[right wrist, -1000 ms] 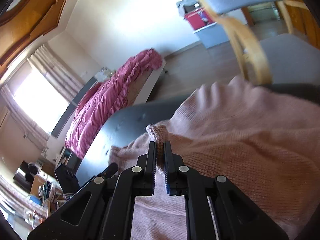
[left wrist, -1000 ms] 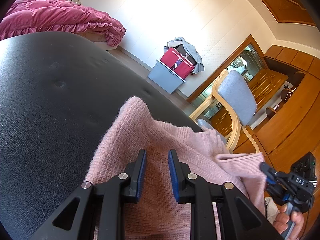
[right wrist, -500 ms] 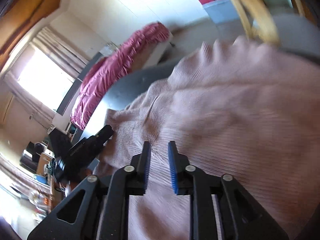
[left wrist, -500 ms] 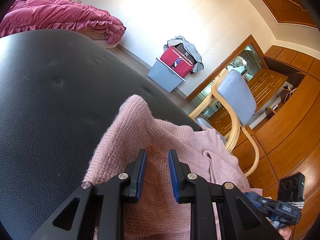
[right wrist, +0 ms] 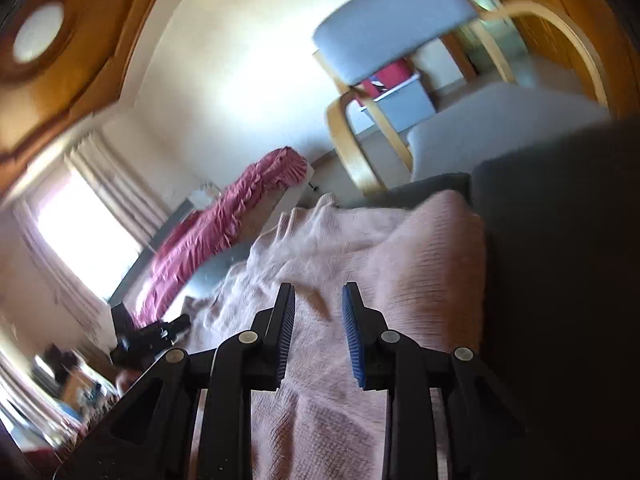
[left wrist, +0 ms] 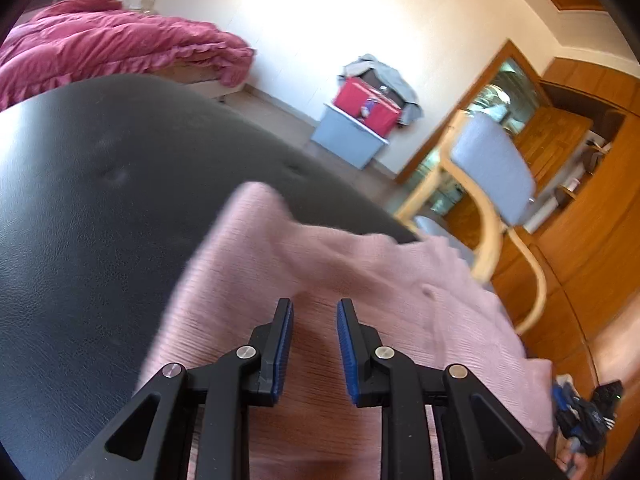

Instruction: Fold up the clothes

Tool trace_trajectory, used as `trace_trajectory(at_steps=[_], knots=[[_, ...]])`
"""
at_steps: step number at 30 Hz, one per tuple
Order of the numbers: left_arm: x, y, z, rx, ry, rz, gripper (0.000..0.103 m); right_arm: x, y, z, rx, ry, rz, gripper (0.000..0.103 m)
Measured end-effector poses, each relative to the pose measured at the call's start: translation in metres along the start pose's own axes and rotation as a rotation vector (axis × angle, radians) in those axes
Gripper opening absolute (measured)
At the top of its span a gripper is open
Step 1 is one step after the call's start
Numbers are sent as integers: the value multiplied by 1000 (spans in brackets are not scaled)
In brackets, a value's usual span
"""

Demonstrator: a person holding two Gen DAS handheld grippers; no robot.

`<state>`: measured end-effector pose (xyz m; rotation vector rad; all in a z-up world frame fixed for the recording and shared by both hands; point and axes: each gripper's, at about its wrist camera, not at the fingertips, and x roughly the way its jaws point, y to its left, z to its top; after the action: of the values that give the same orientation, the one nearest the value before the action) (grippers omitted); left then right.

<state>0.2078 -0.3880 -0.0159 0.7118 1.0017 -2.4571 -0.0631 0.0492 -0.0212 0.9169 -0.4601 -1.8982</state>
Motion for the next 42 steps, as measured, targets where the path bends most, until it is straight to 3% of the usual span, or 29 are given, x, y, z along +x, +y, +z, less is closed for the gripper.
trace_trajectory(at_steps=[4,7,12,14,15,22,26,28,30,32,33,36,37,42], knots=[[11,-38,-8,13,73,-54,25,7,11,0,-60,68,-19,27],[31,-66,-14,56,147,-39,25,6,26,-2,-149,98,-49,33],[58,-86,-31,77,204,36,25,3,-4,-7,-69,150,-265,34],[55,-89,-38,110,169,44,25,-3,-24,-4,-16,153,-296,11],[53,-90,-41,130,162,46,25,-7,-32,-3,17,149,-289,5],[37,-104,-50,237,201,76,25,-10,-36,-2,62,139,-286,4],[30,-114,-41,269,140,112,25,-14,-31,3,66,93,-242,9],[33,-111,-33,225,138,117,25,-17,-25,4,55,74,-193,9],[44,-102,-30,148,187,93,25,-18,-22,4,44,74,-143,10],[56,-100,-34,105,238,110,25,-13,-17,2,19,90,-142,13],[57,-101,-36,108,218,112,25,-9,-17,0,12,109,-140,14],[50,-105,-40,159,205,137,20,1,-21,-6,0,162,-215,14],[47,-107,-41,177,203,146,9,1,-23,-7,6,166,-238,11],[35,-114,-48,267,192,190,6,-3,-29,-6,44,145,-257,10]])
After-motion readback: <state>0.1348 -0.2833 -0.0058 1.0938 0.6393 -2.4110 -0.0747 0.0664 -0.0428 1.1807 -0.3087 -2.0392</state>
